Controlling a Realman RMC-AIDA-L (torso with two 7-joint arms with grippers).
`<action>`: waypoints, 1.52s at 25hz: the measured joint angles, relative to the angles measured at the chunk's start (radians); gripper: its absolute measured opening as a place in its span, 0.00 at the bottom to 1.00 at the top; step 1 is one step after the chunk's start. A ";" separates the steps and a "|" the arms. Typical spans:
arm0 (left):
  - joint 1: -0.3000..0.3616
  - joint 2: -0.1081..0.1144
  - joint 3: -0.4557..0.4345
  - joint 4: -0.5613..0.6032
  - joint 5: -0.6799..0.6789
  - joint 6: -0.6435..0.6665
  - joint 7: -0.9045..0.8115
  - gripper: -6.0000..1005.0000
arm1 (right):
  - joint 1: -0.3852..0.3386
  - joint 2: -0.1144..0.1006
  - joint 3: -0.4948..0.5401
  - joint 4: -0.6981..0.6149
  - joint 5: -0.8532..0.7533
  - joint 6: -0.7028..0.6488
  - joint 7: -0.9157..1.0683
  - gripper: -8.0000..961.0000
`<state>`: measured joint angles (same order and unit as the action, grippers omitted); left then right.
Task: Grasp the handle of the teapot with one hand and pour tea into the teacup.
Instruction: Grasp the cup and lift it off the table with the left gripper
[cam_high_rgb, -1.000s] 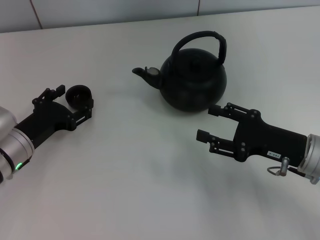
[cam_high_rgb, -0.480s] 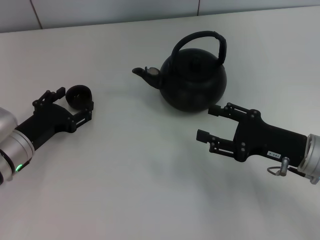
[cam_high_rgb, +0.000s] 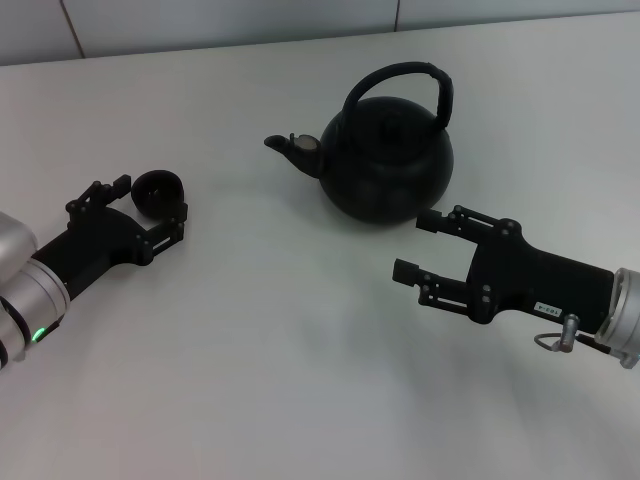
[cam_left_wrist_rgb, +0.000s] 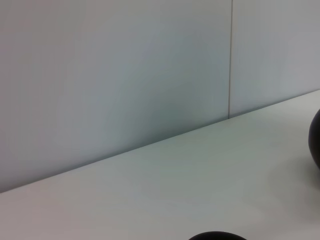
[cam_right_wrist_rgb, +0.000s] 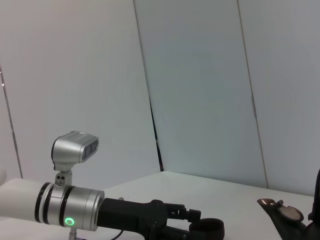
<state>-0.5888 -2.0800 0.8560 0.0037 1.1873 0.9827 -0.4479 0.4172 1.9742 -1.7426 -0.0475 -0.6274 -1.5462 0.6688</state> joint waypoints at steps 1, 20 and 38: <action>-0.001 0.000 0.000 0.000 0.000 0.000 0.000 0.84 | 0.000 0.000 0.000 0.000 0.000 0.000 0.000 0.77; -0.028 0.000 -0.003 -0.005 0.001 -0.034 -0.005 0.74 | 0.002 -0.002 0.003 0.004 0.001 0.002 0.000 0.77; -0.033 0.000 0.004 -0.016 0.090 0.096 -0.026 0.68 | 0.001 -0.003 0.005 0.000 0.003 0.003 0.000 0.77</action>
<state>-0.6214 -2.0800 0.8596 -0.0121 1.2769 1.0786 -0.4737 0.4182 1.9711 -1.7379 -0.0473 -0.6242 -1.5431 0.6688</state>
